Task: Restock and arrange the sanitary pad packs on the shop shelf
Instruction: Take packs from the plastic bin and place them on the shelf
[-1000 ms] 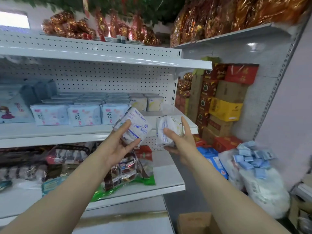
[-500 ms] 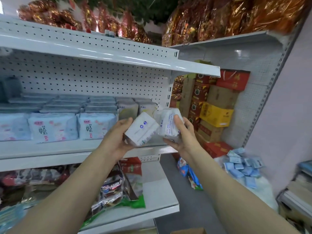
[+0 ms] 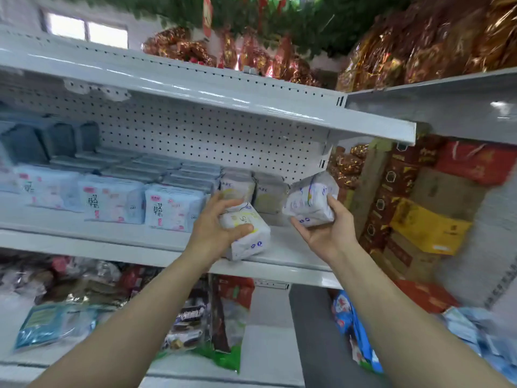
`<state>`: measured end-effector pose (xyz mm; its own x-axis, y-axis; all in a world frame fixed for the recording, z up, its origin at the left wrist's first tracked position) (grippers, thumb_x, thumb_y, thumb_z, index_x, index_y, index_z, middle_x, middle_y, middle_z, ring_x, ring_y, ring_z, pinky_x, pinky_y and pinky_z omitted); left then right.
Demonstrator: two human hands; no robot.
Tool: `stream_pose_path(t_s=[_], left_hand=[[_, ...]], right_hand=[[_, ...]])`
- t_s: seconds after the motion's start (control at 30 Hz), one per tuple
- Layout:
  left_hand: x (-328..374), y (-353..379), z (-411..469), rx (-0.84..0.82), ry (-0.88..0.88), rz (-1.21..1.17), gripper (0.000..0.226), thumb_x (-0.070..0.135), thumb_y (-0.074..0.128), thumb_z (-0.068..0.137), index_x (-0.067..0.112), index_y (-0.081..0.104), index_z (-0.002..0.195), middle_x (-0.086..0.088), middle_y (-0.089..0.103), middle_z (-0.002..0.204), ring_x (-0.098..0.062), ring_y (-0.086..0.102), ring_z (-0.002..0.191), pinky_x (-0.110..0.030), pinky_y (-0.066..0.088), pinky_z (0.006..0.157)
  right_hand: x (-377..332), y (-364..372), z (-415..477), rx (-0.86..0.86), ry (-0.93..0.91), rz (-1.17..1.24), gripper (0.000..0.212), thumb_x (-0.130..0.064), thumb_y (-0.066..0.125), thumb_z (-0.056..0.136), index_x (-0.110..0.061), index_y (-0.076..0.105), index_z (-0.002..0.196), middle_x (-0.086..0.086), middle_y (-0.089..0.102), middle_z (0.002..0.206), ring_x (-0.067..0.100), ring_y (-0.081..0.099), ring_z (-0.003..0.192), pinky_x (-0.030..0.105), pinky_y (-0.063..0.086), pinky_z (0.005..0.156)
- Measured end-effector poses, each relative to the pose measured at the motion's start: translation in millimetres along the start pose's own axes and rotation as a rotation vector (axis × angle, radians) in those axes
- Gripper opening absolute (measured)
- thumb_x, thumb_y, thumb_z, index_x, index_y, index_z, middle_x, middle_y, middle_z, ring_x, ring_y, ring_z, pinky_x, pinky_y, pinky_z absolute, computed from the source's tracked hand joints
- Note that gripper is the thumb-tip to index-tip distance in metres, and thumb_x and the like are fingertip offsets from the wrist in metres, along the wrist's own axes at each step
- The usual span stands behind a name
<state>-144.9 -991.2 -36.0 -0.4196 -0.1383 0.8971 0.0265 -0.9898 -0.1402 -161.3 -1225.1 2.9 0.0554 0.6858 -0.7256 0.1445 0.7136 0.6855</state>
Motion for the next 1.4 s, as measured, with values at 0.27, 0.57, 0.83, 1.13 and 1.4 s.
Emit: stream_pose_path(t_s=[0.27, 0.57, 0.83, 1.13, 1.4], left_hand=[[19, 13, -17, 0.083, 0.025, 0.179, 0.066, 0.019, 0.090, 0.070, 0.041, 0.062, 0.125, 0.006, 0.009, 0.166, 0.004, 0.014, 0.144, -0.020, 0.018, 0.111], [12, 27, -8, 0.132, -0.169, 0.120, 0.089, 0.024, 0.094, 0.064, 0.027, 0.041, 0.135, 0.011, 0.052, 0.121, -0.015, 0.054, 0.119, -0.027, 0.040, 0.096], [10, 19, -4, -0.001, -0.225, -0.017, 0.081, 0.028, 0.092, 0.068, 0.038, 0.044, 0.133, 0.016, 0.064, 0.115, -0.006, 0.063, 0.103, -0.032, 0.054, 0.091], [13, 21, 3, -0.099, -0.308, -0.279, 0.076, 0.028, 0.094, 0.055, 0.023, 0.061, 0.123, 0.003, 0.077, 0.106, -0.022, 0.074, 0.098, -0.041, 0.059, 0.086], [19, 24, 0, -0.146, -0.329, -0.423, 0.068, 0.016, 0.083, 0.069, 0.028, 0.057, 0.130, 0.001, 0.074, 0.115, -0.022, 0.073, 0.100, -0.041, 0.061, 0.077]], right_hand=[[-6, -11, 3, -0.082, 0.047, -0.040, 0.064, -0.060, 0.070, 0.083, -0.016, 0.067, 0.129, 0.014, 0.072, 0.122, 0.031, 0.070, 0.109, 0.042, 0.062, 0.080], [-8, -17, -7, -0.065, 0.034, -0.031, 0.037, -0.022, 0.078, 0.079, -0.009, 0.069, 0.112, 0.017, 0.075, 0.108, 0.031, 0.072, 0.098, 0.039, 0.063, 0.062], [-11, -27, -3, -0.020, 0.039, -0.060, 0.031, -0.043, 0.066, 0.091, -0.018, 0.071, 0.109, 0.006, 0.078, 0.100, 0.023, 0.071, 0.097, 0.043, 0.059, 0.081], [-15, -31, -2, -0.059, -0.008, -0.021, 0.042, -0.027, 0.075, 0.084, -0.013, 0.067, 0.123, 0.011, 0.073, 0.118, 0.027, 0.068, 0.111, 0.037, 0.063, 0.078], [-18, -35, -3, -0.095, -0.018, -0.045, 0.042, -0.029, 0.072, 0.087, -0.011, 0.065, 0.124, 0.015, 0.072, 0.121, 0.031, 0.067, 0.115, 0.040, 0.060, 0.089]])
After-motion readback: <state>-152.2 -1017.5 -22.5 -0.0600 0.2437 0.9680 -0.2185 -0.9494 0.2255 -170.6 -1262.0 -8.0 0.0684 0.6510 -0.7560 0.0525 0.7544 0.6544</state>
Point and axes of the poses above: each hand's wrist, its own z-axis towards the middle knuckle, its own y-axis out of the palm, x = y × z, the point moved 1 cm from there along z, towards the middle knuckle
